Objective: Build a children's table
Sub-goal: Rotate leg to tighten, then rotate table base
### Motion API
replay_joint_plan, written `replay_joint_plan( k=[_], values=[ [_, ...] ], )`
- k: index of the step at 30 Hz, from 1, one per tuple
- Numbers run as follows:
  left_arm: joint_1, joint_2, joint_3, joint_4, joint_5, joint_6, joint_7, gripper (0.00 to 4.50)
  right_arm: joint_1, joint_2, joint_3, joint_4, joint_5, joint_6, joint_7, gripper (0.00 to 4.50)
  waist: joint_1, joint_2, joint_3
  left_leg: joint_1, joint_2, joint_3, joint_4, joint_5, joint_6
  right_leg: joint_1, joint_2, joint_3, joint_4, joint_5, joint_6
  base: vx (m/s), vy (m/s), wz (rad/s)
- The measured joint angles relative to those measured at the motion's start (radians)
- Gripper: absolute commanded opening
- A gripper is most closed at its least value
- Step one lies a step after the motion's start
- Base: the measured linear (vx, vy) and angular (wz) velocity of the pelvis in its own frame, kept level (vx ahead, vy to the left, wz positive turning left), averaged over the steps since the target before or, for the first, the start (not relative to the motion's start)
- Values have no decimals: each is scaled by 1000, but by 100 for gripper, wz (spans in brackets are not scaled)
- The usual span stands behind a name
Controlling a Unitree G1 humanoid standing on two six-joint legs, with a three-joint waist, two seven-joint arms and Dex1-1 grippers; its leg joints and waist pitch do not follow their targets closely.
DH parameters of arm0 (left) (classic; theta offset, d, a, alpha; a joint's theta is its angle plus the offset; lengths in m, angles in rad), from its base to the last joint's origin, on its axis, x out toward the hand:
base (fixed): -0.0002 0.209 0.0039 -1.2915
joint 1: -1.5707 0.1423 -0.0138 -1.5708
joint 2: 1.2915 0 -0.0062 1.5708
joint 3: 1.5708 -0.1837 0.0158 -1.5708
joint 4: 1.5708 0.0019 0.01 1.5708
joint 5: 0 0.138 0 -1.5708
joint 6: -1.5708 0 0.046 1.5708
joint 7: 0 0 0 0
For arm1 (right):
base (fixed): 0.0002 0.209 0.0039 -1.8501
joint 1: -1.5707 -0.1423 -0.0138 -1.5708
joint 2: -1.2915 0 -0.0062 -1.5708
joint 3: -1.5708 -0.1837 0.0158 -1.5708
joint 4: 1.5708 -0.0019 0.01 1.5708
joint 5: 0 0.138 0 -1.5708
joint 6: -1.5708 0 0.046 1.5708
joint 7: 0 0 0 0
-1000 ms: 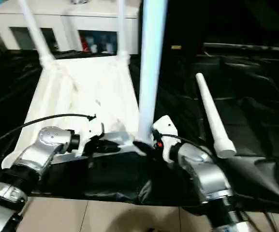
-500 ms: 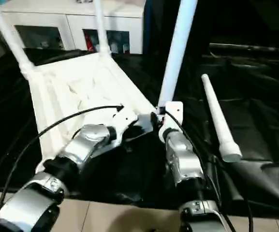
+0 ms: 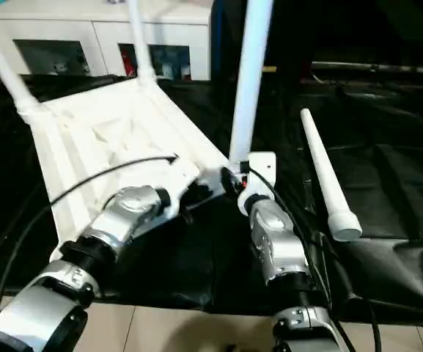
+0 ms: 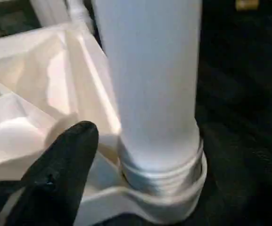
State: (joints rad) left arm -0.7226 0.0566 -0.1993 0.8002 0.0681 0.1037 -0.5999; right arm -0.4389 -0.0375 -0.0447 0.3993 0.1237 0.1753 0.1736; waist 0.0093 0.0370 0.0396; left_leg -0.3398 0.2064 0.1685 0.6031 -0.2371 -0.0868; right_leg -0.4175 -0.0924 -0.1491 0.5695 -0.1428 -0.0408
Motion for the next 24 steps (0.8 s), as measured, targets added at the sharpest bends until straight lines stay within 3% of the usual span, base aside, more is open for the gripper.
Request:
replay_joint_plan(
  k=[4,8,11,13,16,19,22,24],
  values=[
    [0,34,51,-33,-17,-4,50,150,43,-40,8,-70,-13,53,10,448,1,0,0,0,0,0,2,0,0,-1,0,0,3,-1,-1,0,0,0],
    [0,115,83,-122,6,1,125,182,96,-57,17,-113,-30,131,9,450,-2,-2,1,0,1,0,3,1,-2,-2,0,0,6,-1,-1,0,0,0],
    [8,180,111,-194,29,12,152,182,117,-69,21,-135,-37,163,10,450,-3,-3,2,0,1,0,3,2,-3,-2,0,0,7,-4,4,0,0,0],
    [28,214,124,-243,38,45,153,206,131,-74,27,-164,-34,177,15,433,-2,-4,2,1,1,0,3,2,-4,-1,0,0,7,-4,4,0,0,0],
    [114,303,135,-391,65,147,121,226,147,-75,46,-191,-32,205,32,403,-9,-5,2,1,1,-1,2,2,-4,-2,0,1,8,-5,3,0,0,0],
    [237,413,192,-586,84,305,91,248,145,-72,49,-149,-37,218,27,378,-11,-11,4,2,1,-1,0,2,-4,-4,1,1,11,-8,1,0,0,0],
    [295,468,237,-695,96,400,82,277,109,-61,53,-72,-48,217,27,346,2,-22,6,2,1,1,0,3,-5,-3,1,0,12,-9,0,0,0,0],
    [339,528,253,-758,120,446,72,293,37,-32,68,20,-55,206,35,334,0,-35,10,5,1,0,0,3,-6,-3,1,4,16,-8,-3,0,0,0]
  ],
)
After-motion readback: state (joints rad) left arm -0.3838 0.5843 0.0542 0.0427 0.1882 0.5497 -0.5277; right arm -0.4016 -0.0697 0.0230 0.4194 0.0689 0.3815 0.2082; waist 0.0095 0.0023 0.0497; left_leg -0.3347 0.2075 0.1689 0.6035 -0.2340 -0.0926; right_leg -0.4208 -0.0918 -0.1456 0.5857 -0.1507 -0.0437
